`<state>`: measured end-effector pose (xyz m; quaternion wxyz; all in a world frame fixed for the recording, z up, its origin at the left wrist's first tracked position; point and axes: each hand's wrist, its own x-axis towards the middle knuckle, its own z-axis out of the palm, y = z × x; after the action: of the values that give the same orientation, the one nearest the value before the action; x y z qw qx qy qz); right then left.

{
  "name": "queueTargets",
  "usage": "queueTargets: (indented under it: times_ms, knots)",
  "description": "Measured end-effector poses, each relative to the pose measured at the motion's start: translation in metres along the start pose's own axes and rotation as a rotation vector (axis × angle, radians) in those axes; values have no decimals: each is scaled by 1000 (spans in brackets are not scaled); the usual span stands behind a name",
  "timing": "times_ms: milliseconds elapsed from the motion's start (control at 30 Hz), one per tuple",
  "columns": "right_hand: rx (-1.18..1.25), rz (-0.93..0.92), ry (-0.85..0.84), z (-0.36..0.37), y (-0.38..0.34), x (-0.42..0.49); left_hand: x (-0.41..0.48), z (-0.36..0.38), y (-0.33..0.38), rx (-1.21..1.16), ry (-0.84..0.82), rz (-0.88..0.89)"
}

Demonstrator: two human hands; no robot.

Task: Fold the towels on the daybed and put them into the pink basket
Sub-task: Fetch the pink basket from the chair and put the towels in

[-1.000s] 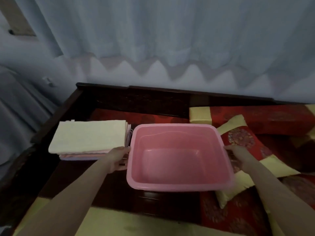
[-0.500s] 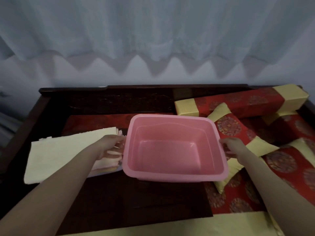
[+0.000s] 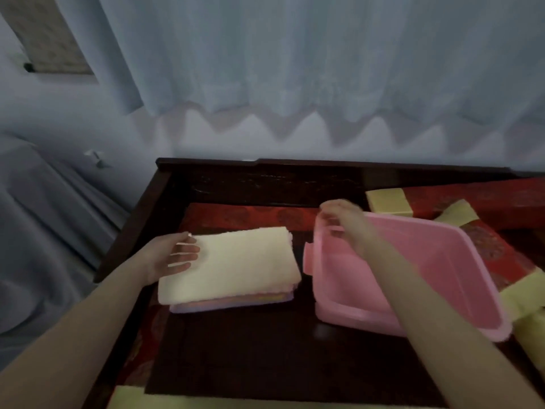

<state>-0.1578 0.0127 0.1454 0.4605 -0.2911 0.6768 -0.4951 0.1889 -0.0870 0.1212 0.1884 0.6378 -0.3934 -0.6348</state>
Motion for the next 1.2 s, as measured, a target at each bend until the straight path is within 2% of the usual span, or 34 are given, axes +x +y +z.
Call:
queueTargets:
  times_ms: [100,200,267,300,367,433,567,767,833,1033,1200]
  knots:
    - [13,61,4,80,21,11,21,-39,-3,-31,-12,0]
    - [-182,80,32,125,56,18,47,-57,-17,-26,61,81]
    - [-305,89,55,143,84,21,68,-64,-35,81,164,154]
    - [-370,107,67,148,97,20,75,-67,-45,207,206,169]
    - [-557,183,100,154,115,26,99,-70,-67,422,197,117]
    - [-659,278,104,154,122,31,130,-75,-97,373,166,20]
    - [-572,395,95,154,135,57,149,-77,-120,57,78,-92]
    - [-106,560,172,149,134,70,141,-78,-107,-159,-262,-249]
    - [-37,616,113,146,132,71,140,-81,-105,-175,-276,-260]
    - [-99,691,20,146,138,61,132,-98,-104,-172,-216,-290]
    - [-17,762,-177,160,149,45,128,-129,-103,-137,-183,-338]
